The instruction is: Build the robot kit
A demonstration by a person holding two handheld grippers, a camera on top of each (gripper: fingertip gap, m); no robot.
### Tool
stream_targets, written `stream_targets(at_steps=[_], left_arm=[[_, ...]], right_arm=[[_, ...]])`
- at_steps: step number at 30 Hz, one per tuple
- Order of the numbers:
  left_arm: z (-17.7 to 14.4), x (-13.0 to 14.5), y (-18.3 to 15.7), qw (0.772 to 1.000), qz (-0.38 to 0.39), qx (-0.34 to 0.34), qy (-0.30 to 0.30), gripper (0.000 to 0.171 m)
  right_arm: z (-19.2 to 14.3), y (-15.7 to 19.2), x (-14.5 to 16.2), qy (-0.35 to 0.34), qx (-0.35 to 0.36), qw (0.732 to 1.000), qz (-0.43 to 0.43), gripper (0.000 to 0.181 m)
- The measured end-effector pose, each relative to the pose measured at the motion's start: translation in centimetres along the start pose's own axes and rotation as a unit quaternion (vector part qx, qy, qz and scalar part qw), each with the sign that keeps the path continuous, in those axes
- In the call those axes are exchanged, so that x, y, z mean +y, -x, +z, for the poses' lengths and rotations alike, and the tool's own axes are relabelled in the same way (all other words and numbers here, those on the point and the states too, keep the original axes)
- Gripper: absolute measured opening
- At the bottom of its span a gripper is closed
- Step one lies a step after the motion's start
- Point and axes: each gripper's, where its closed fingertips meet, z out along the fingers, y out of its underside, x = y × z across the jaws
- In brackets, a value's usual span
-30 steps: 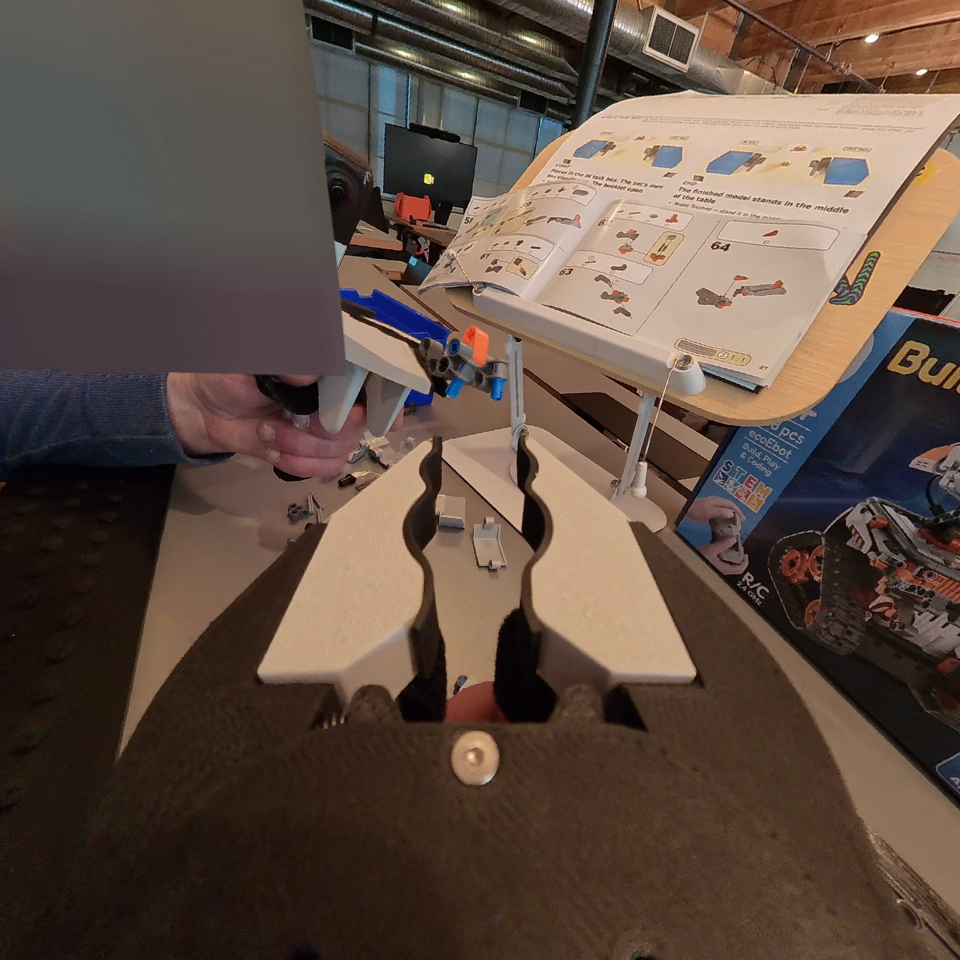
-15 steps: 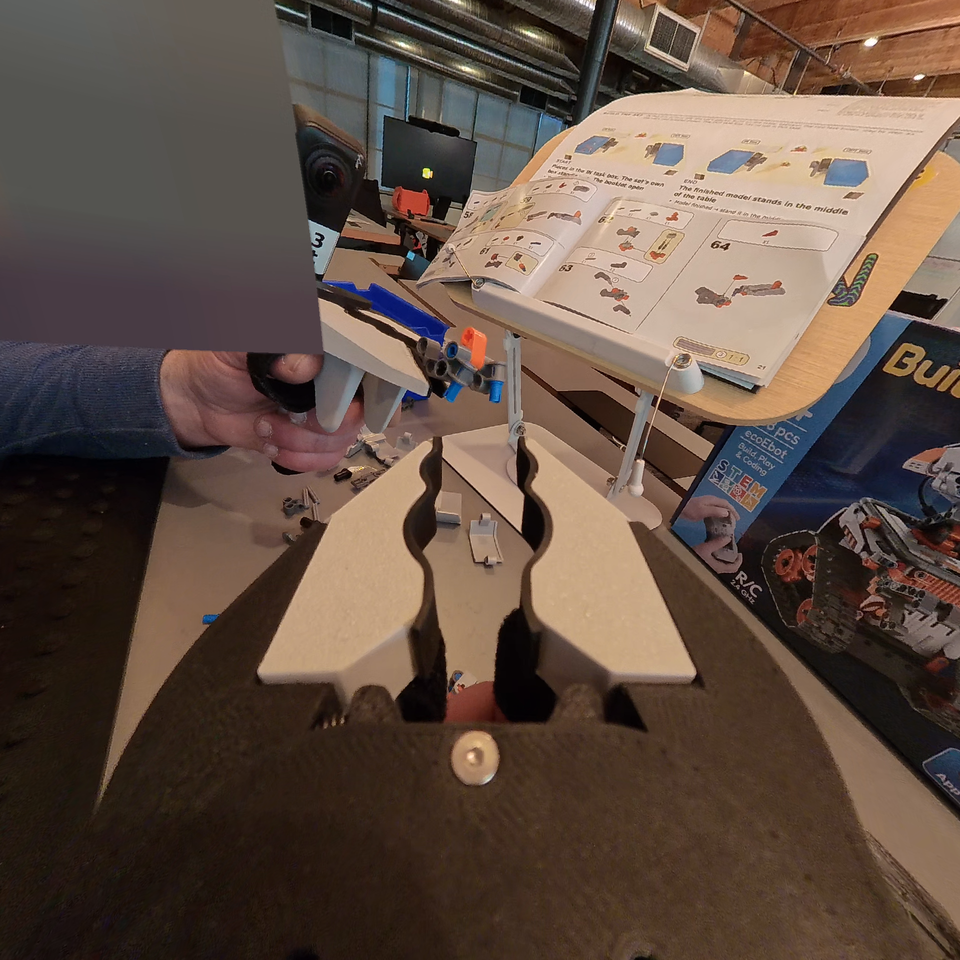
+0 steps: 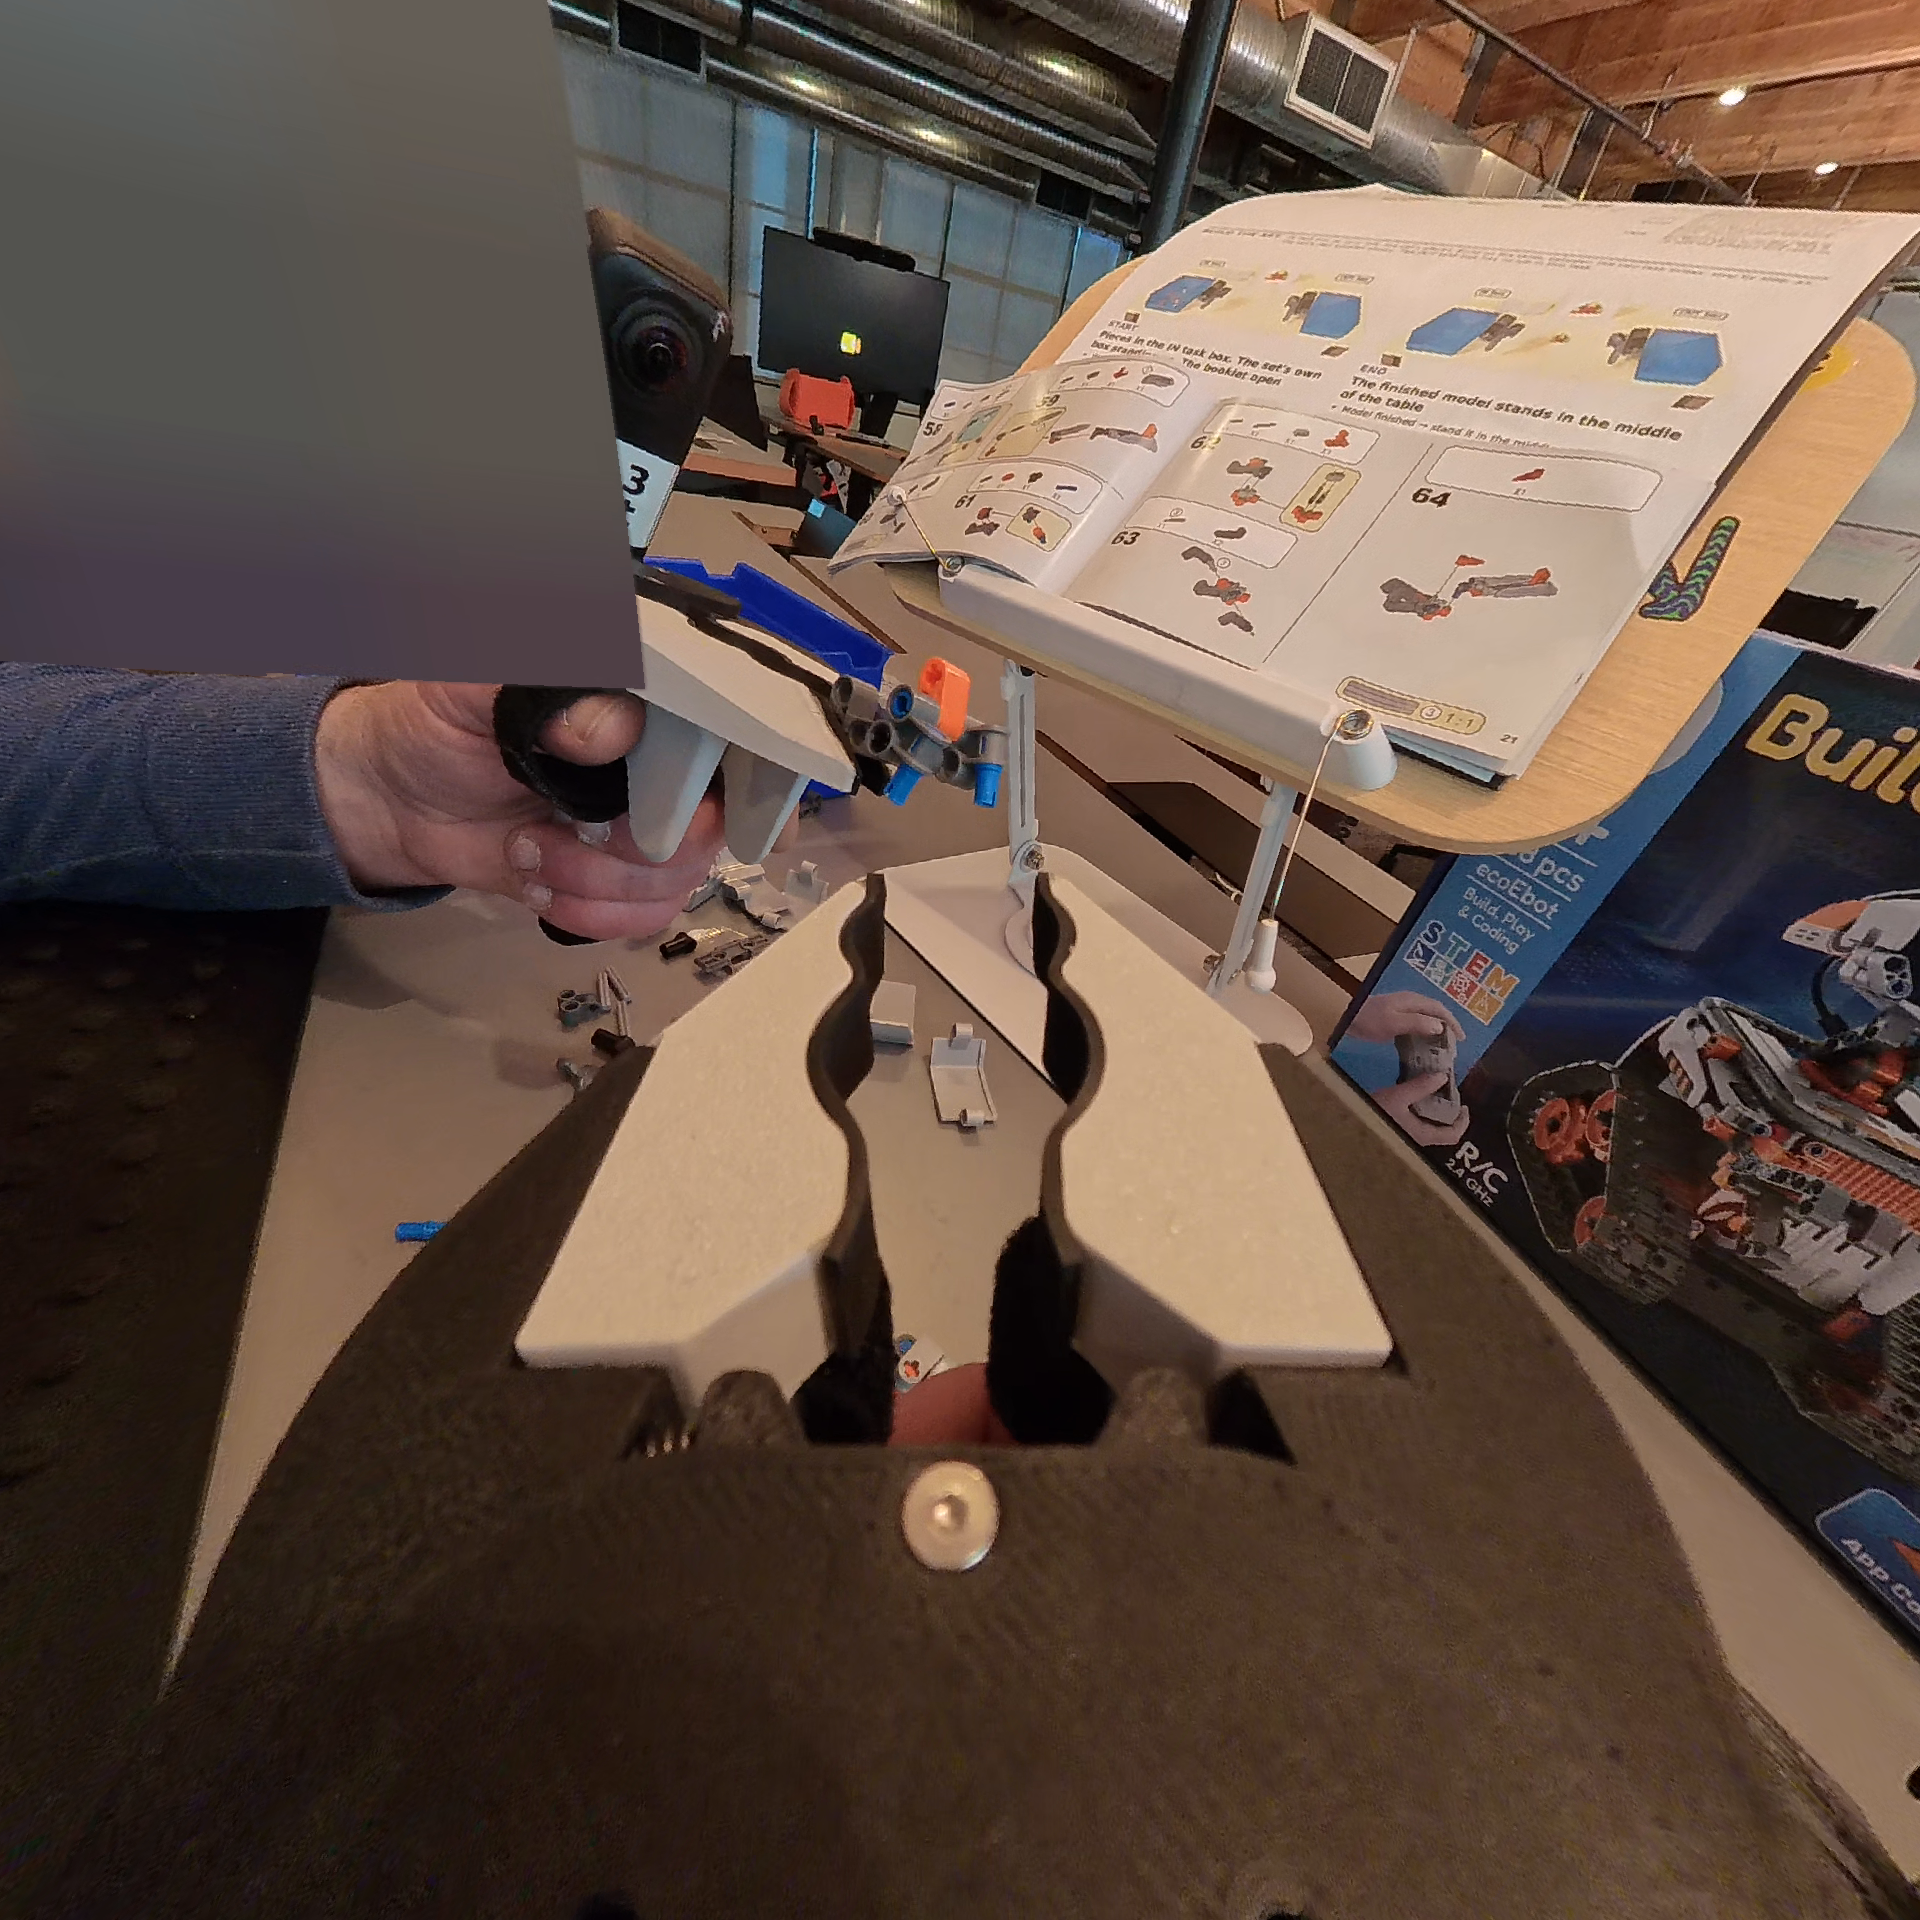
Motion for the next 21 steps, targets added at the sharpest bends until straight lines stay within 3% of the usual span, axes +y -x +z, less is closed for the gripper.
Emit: stream_targets(at_steps=[21], left_arm=[[-0.12, -0.05, 0.04, 1.0, 0.015, -0.004, -0.001, 0.005]], right_arm=[[-0.09, -0.11, 0.26, 0.005, 0.004, 1.0, -0.011, 0.027]])
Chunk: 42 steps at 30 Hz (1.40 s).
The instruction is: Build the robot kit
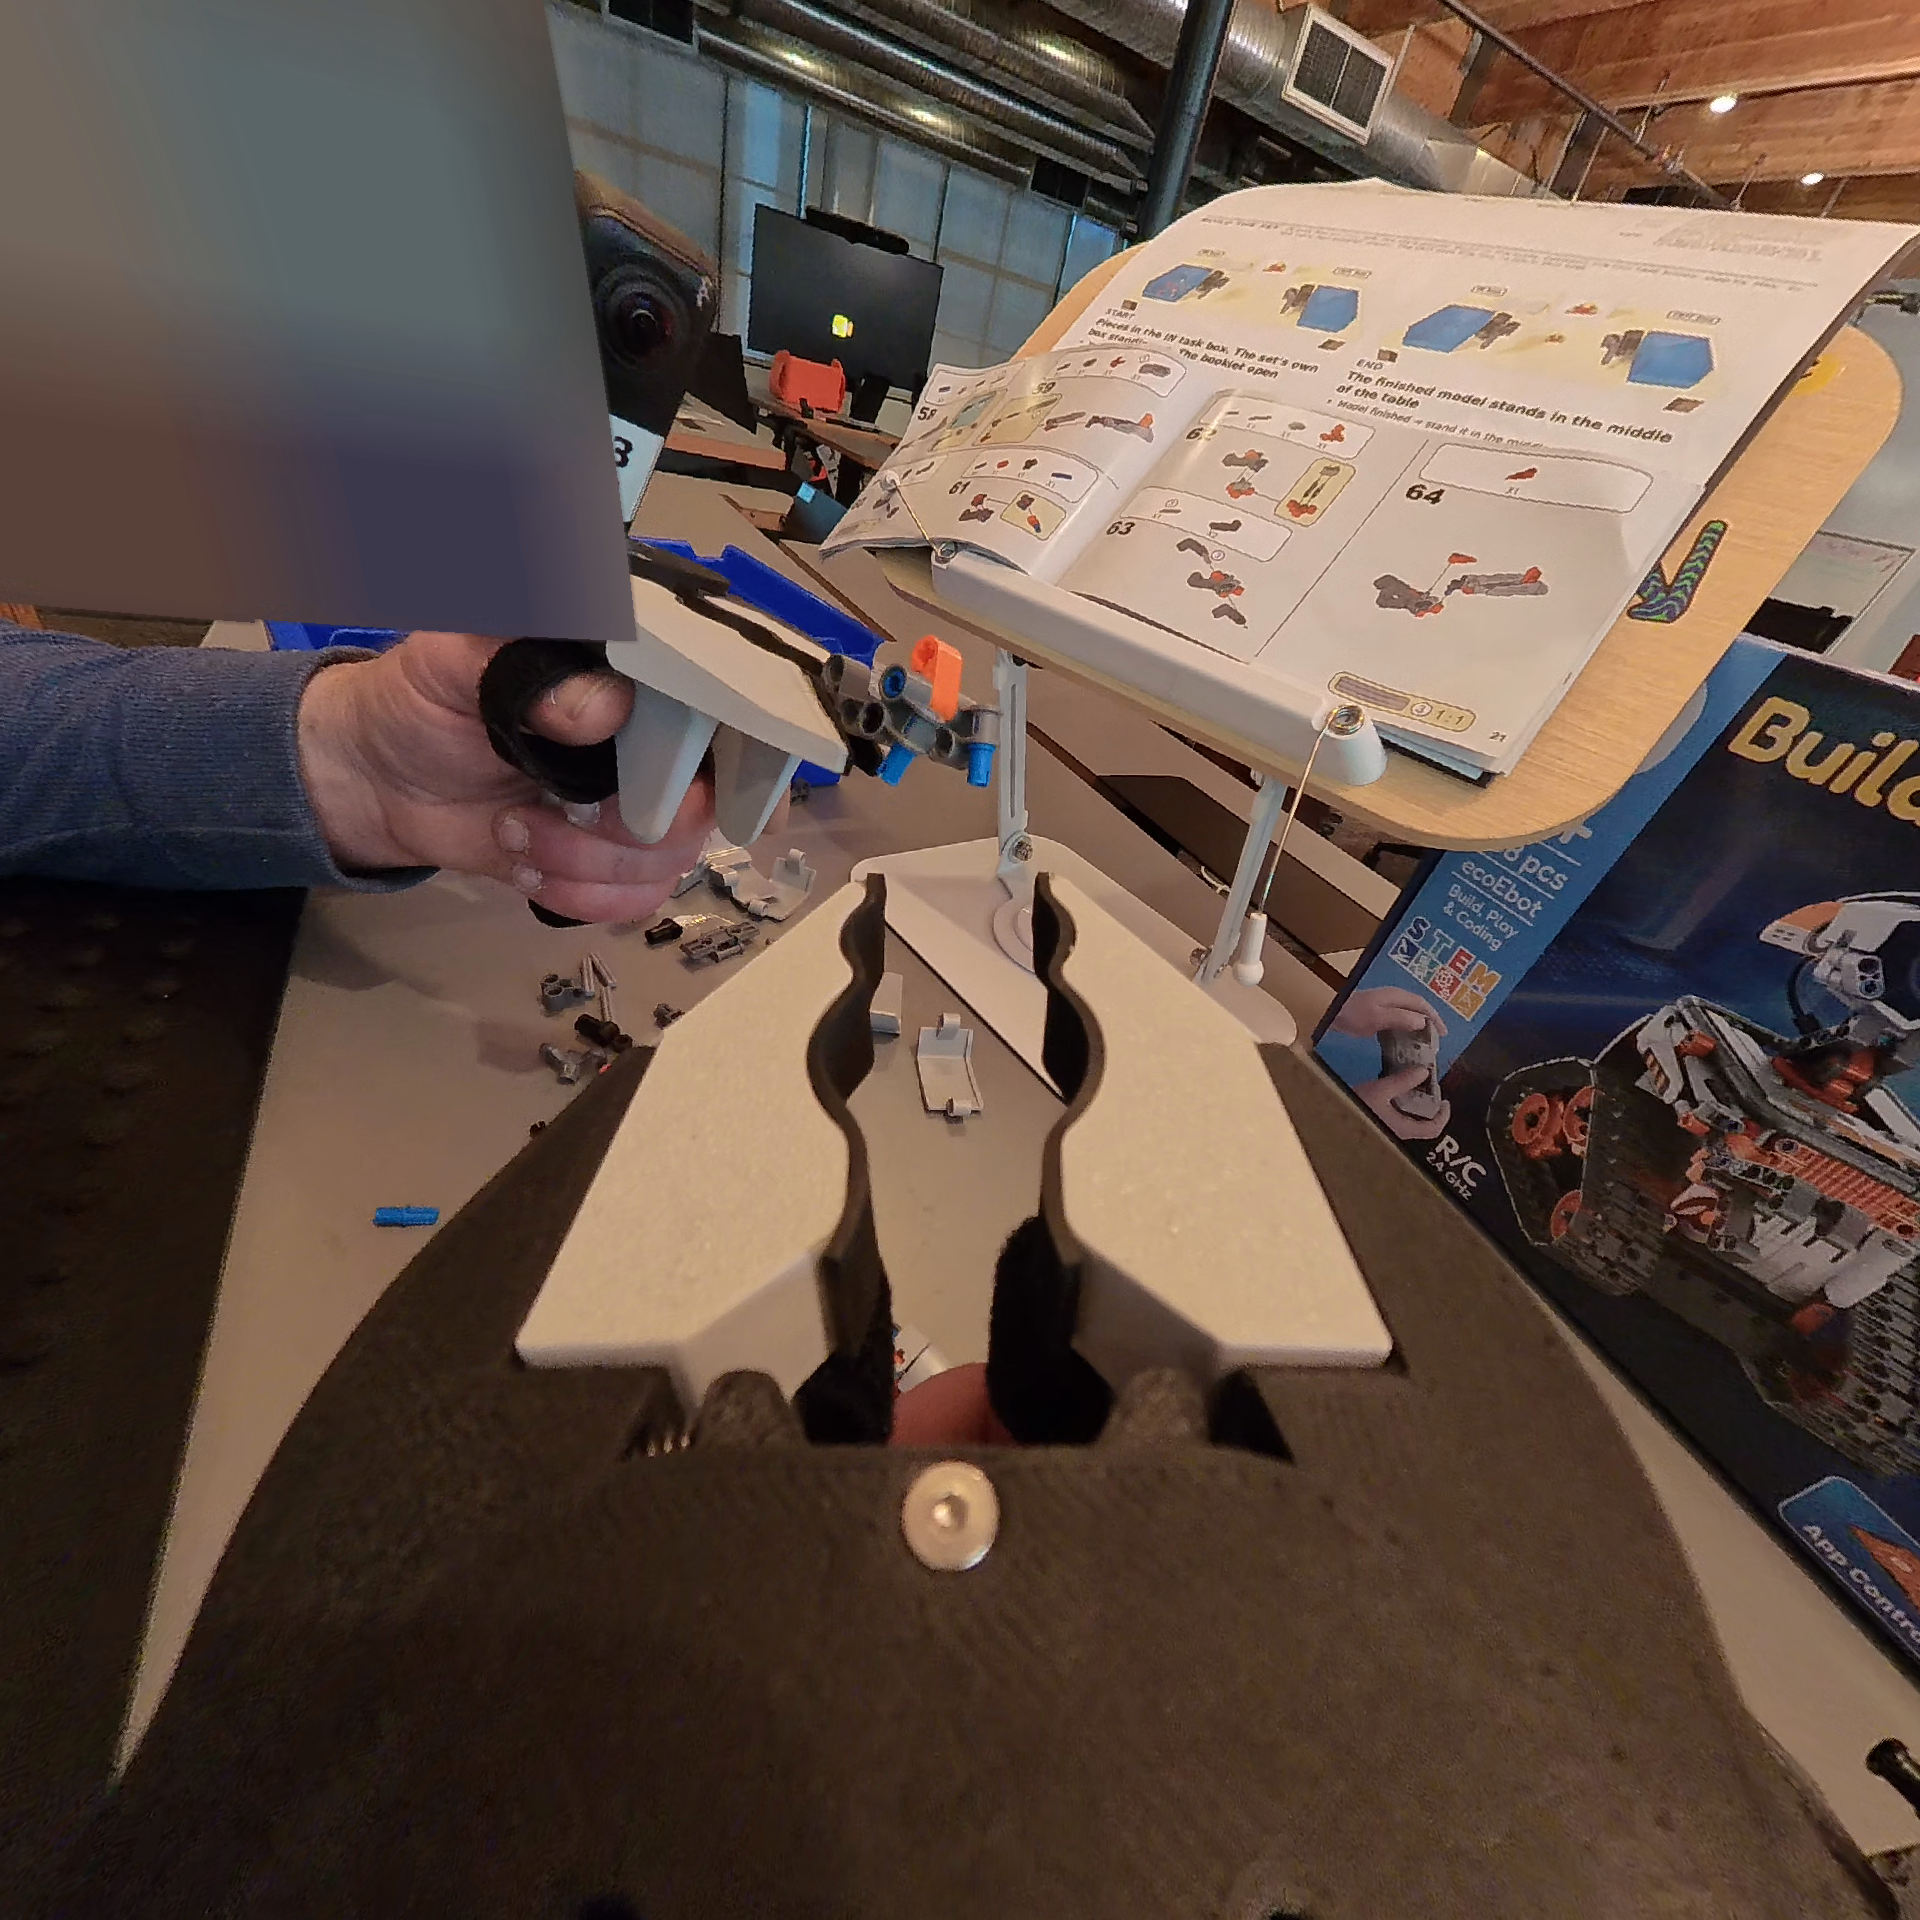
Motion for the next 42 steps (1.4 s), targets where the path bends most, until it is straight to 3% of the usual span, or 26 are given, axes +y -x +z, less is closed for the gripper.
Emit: stream_targets(at_steps=[9, 25, 42], left_arm=[[0.25, 0.35, -0.1, 0.998, 0.05, -0.022, 0.016, 0.005], [0.28, 0.38, 0.06, 0.997, 0.071, -0.035, 0.018, 0.005], [0.38, 0.85, 0.53, 0.976, 0.189, -0.096, 0.048, 0.005]], right_arm=[[0.0, 0.01, 0.05, 0.001, 0.001, 1.0, -0.003, 0.026], [0.0, -0.04, 0.11, 0.003, 0.002, 1.0, -0.005, 0.026], [-0.03, -0.04, 0.08, 0.002, 0.004, 1.0, -0.008, 0.026]])
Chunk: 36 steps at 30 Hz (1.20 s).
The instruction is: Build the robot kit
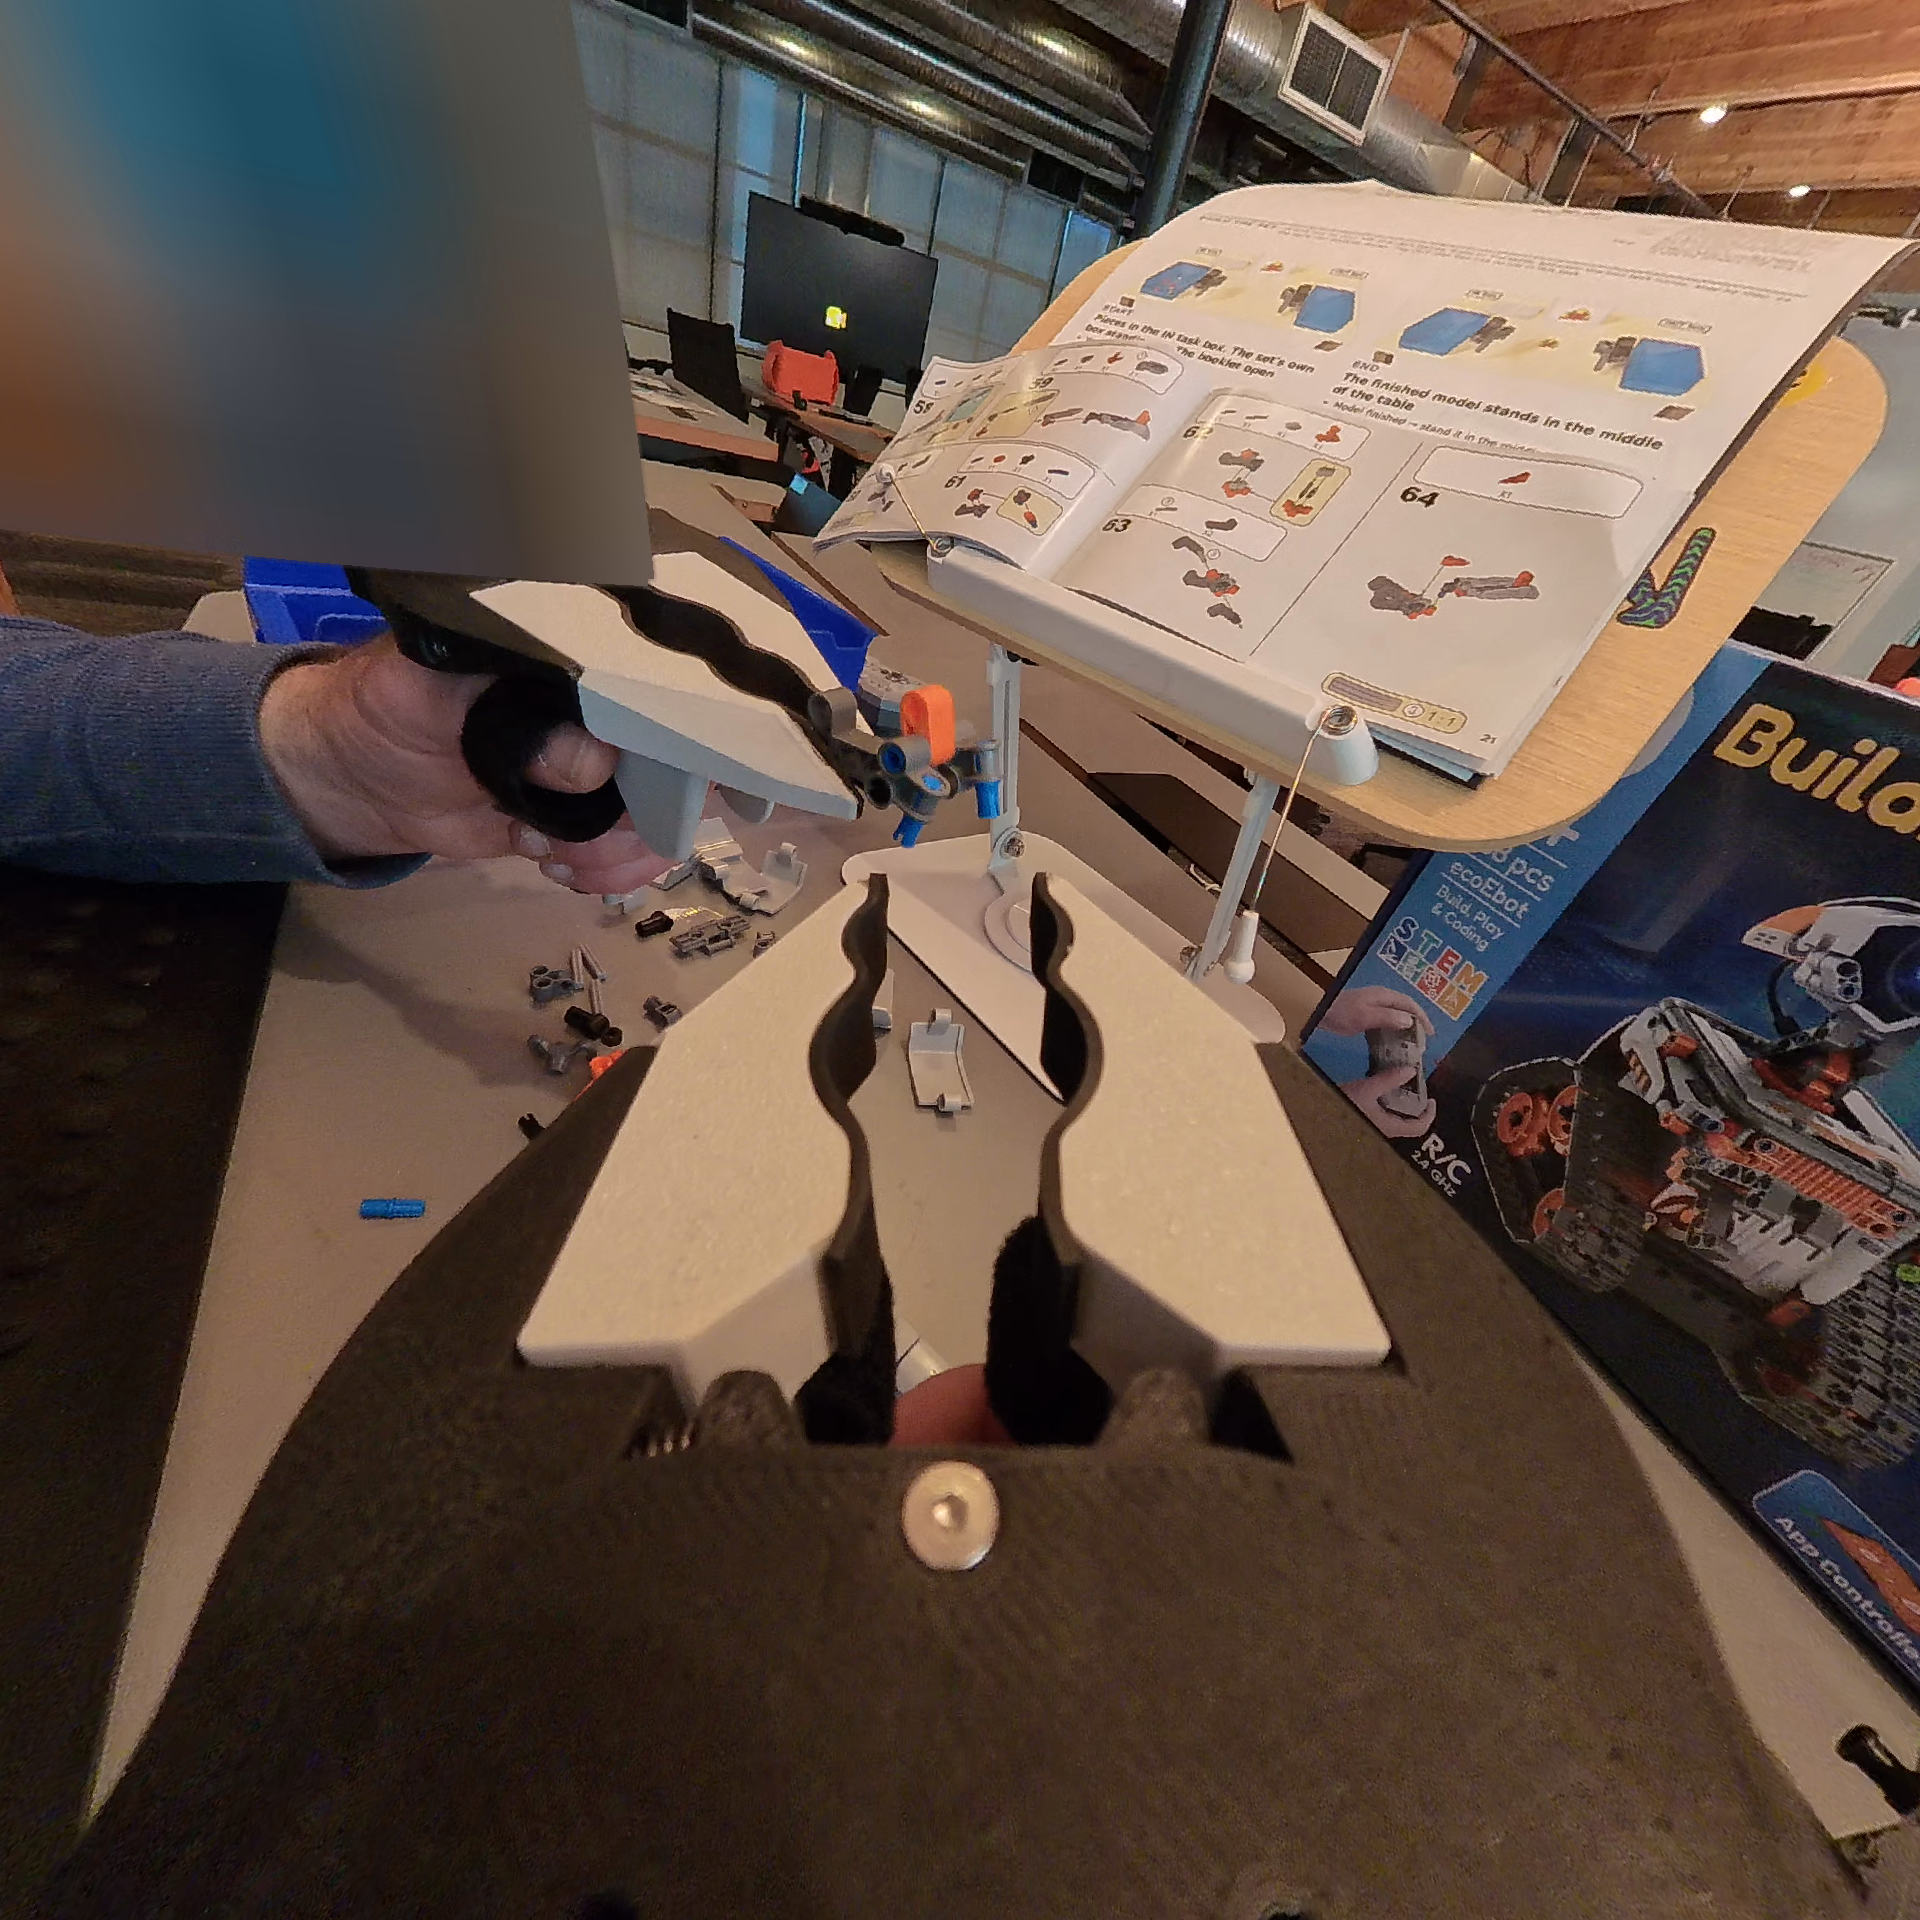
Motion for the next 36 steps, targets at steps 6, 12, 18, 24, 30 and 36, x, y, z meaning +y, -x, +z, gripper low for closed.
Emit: stream_targets(at_steps=[6, 12, 18, 24, 30, 36], left_arm=[[0.0, 0.0, 0.1, 1.0, 0.006, -0.005, -0.001, 0.005], [0.1, 0.1, 0.4, 0.999, 0.04, -0.031, 0.004, 0.005], [0.8, 0.8, -0.8, 0.974, 0.206, -0.076, 0.05, 0.005], [0.6, 0.7, -0.3, 0.949, 0.279, -0.127, 0.073, 0.005], [0.6, 0.3, -0.7, 0.92, 0.35, -0.157, 0.082, 0.005], [0.6, 0.1, -1.1, 0.889, 0.409, -0.182, 0.091, 0.004]], right_arm=[[0.0, 0.0, 0.0, 0.0, 0.0, 1.0, 0.001, 0.025], [0.1, 0.0, 0.0, 0.0, 0.0, 1.0, 0.001, 0.025], [0.2, 0.3, 0.0, -0.001, -0.003, 1.0, 0.0, 0.025], [0.2, 0.5, -0.1, -0.005, -0.005, 1.0, -0.002, 0.02], [0.5, 1.0, -0.1, -0.002, -0.012, 1.0, 0.006, 0.018], [0.6, 1.2, 0.0, -0.001, -0.013, 1.0, -0.002, 0.014]])
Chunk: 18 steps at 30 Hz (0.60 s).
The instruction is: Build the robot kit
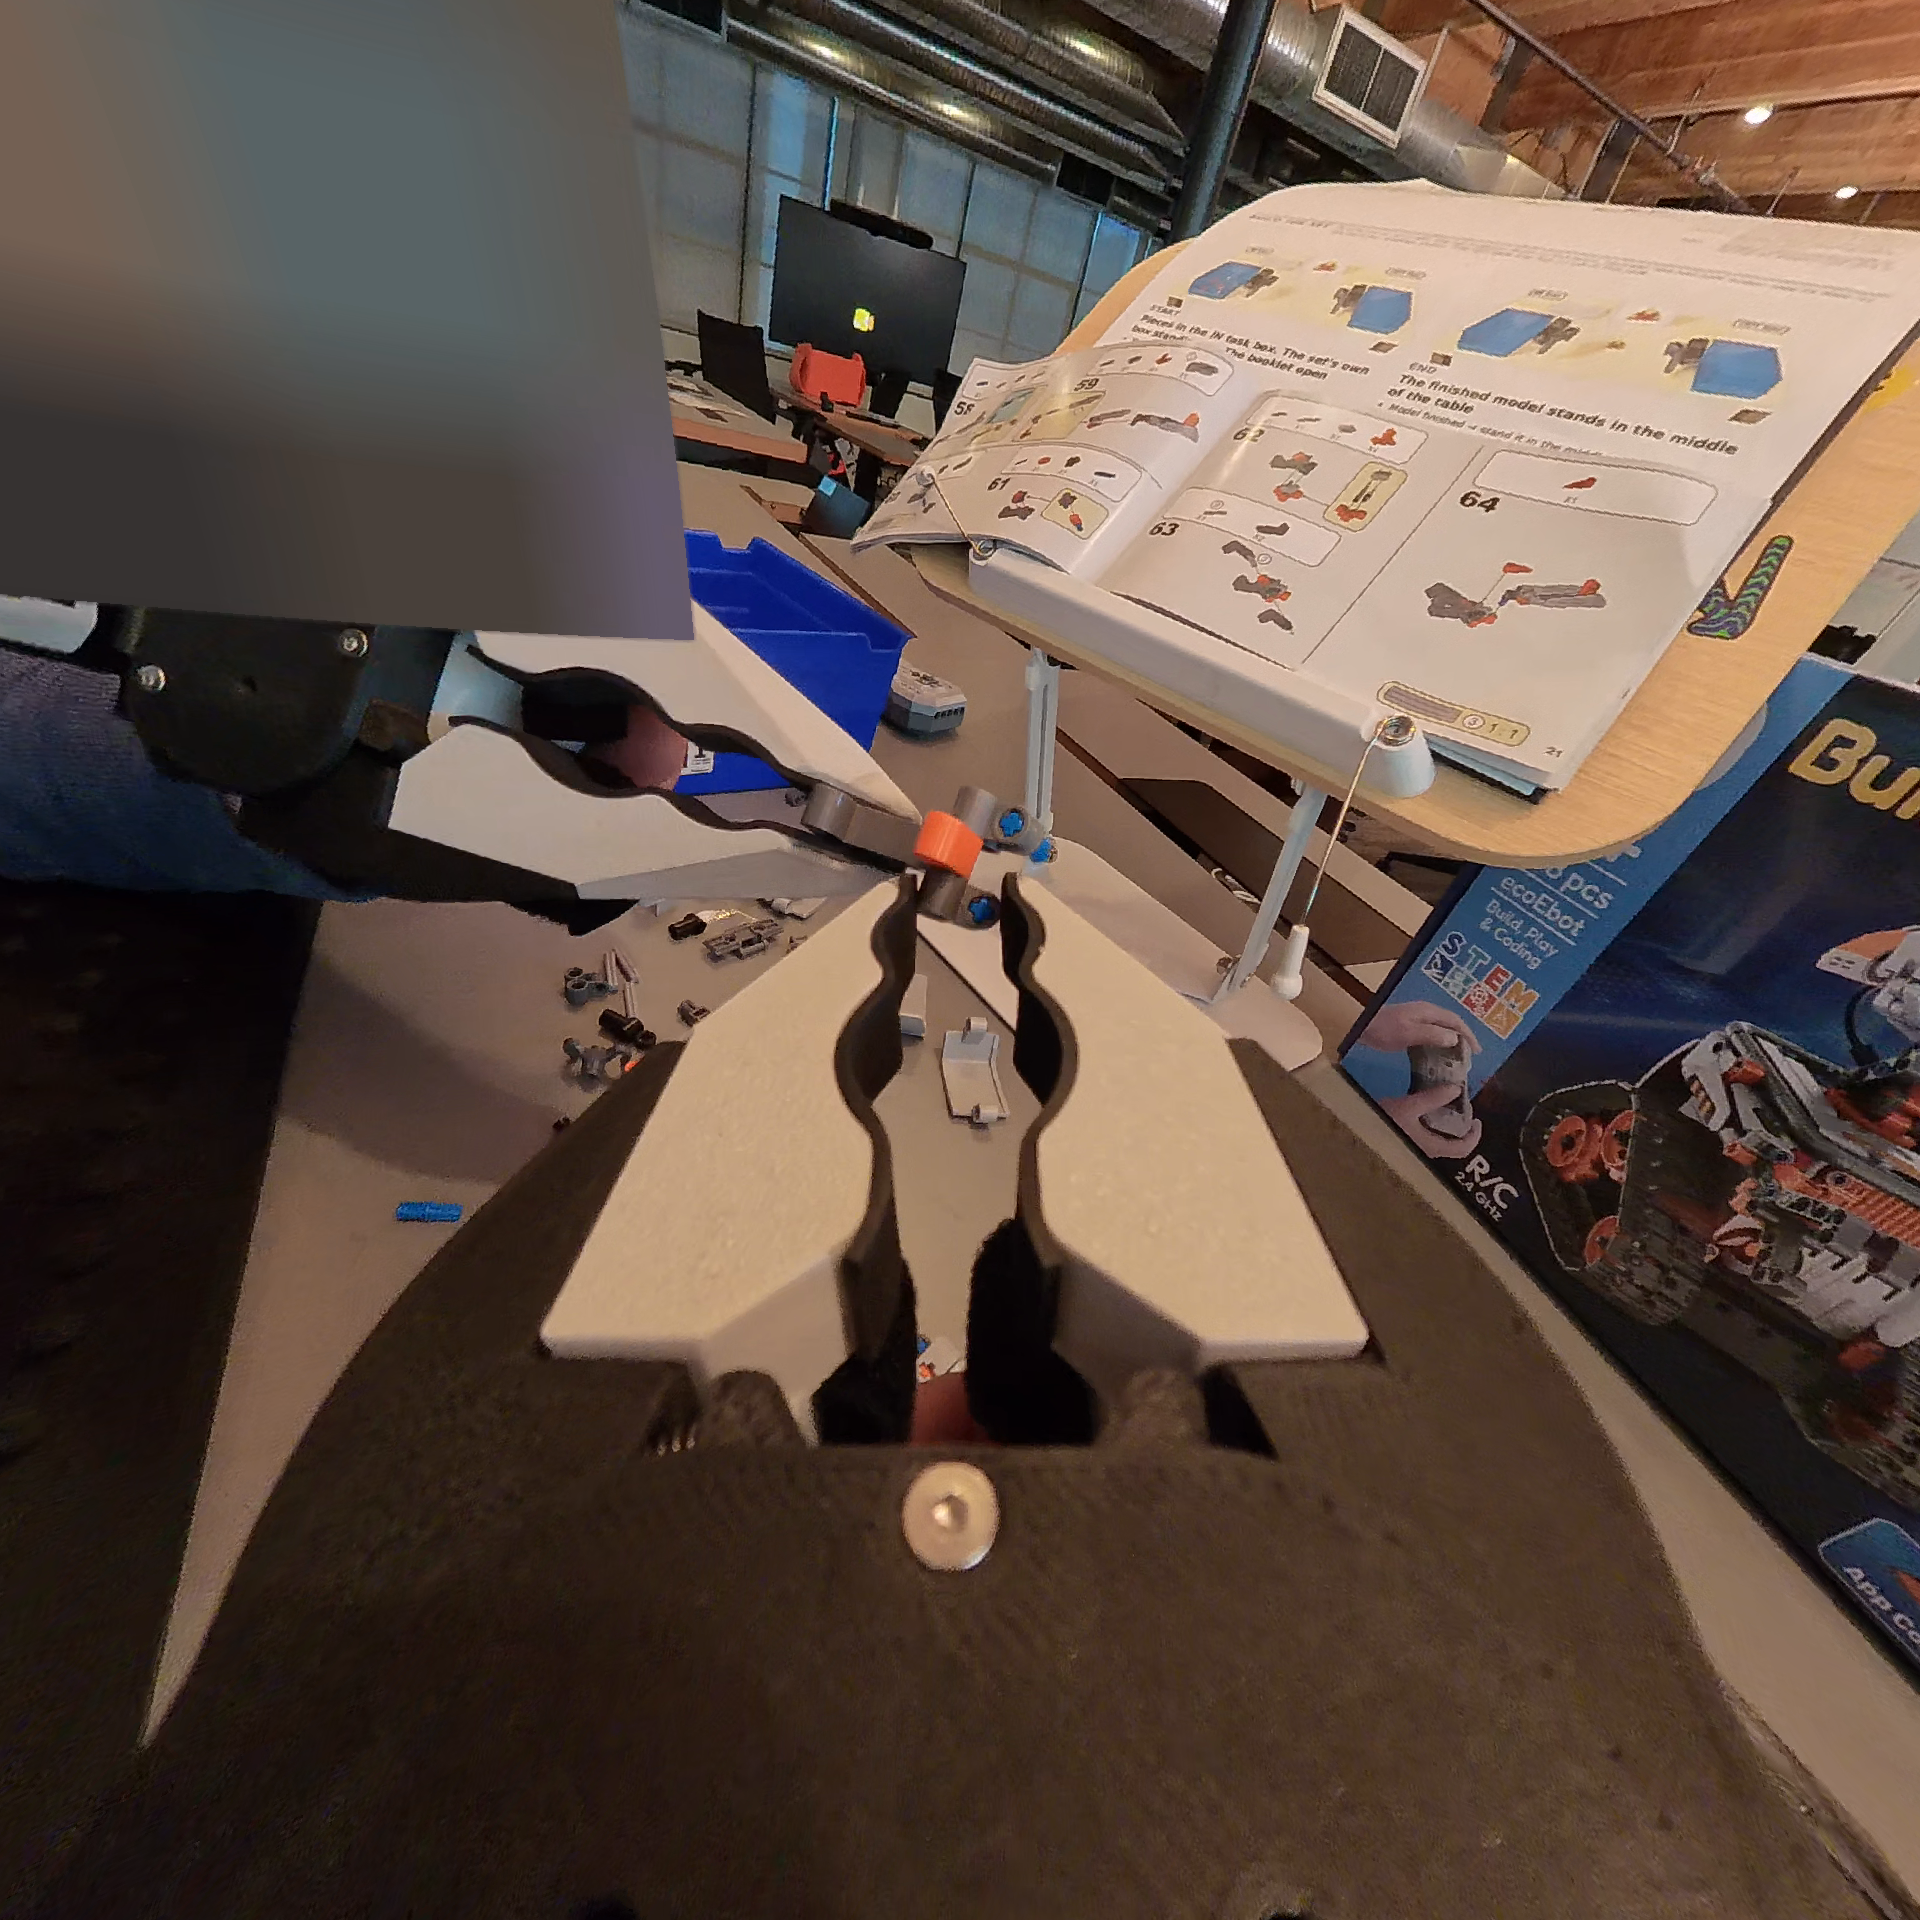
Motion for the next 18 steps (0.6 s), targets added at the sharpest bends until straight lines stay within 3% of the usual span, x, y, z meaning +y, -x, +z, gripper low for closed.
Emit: stream_targets(at_steps=[18], left_arm=[[-0.22, -0.74, 0.07, 1.0, 0.002, -0.007, -0.02, 0.008]], right_arm=[[-0.47, -0.1, -0.38, -0.041, -0.016, 0.999, -0.006, 0.013]])
